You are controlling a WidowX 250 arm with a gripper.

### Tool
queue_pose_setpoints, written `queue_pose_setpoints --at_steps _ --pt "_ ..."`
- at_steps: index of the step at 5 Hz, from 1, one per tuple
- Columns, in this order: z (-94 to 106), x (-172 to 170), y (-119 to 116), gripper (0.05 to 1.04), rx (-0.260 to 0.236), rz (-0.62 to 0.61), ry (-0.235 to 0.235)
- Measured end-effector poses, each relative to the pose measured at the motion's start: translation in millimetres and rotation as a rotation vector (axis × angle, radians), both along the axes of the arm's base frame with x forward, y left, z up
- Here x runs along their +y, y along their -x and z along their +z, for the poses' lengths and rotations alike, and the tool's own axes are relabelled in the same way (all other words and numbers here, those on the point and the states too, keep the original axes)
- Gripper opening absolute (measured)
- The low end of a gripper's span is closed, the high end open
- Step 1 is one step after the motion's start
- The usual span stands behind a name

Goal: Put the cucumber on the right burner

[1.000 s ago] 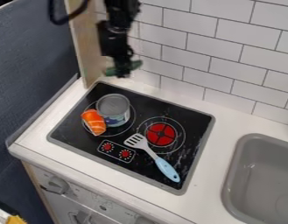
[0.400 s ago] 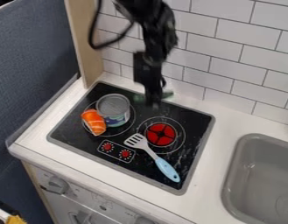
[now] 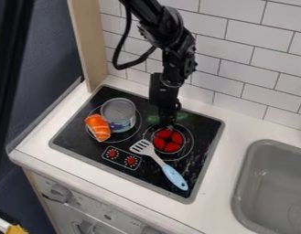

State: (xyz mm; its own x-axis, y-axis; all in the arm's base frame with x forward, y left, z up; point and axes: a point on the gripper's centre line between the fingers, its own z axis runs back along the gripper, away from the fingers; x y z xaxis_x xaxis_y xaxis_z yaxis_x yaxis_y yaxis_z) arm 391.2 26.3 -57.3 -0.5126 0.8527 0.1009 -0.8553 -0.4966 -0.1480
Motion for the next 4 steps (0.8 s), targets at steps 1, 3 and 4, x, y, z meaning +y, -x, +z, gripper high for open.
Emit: queue_pose_setpoints --at_steps 1,3,4 --pt "0.3 -2.4 -0.4 0.405 0.003 -0.015 0.007" --pt "1.4 -3.8 0.8 0.978 0.019 -0.034 0.014" --pt "17.5 -3.5 -3.0 1.003 -0.011 -0.038 0.015"
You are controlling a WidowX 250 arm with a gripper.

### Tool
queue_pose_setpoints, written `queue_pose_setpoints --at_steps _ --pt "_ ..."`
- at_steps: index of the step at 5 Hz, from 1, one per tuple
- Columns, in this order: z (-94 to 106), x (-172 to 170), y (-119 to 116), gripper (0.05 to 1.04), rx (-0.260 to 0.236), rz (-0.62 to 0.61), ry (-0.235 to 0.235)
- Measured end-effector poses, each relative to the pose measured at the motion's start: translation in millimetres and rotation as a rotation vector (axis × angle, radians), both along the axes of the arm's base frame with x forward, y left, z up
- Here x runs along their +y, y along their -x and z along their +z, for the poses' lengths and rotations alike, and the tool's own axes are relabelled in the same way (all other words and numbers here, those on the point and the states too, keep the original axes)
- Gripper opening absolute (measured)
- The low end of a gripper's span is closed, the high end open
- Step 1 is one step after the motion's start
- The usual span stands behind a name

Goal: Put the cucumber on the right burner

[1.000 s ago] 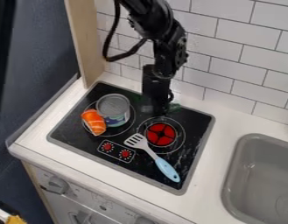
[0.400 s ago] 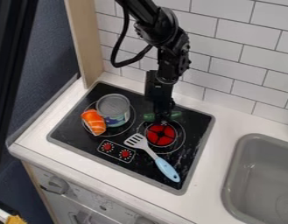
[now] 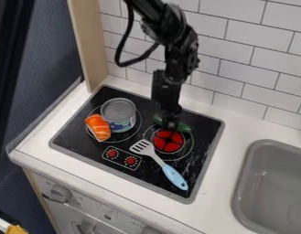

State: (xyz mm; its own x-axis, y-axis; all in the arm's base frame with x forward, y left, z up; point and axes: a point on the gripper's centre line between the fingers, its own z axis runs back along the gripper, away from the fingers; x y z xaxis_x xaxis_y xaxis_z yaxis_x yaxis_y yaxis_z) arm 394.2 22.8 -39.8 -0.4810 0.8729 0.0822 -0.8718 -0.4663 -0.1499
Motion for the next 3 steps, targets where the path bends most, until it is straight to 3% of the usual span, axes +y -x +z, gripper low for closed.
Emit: queue_pose_setpoints --at_steps 2,3 --pt "34.6 -3.9 -3.1 0.999 -0.062 -0.029 0.021" --pt "56.6 1.2 1.2 0.999 -0.081 -0.057 -0.016"
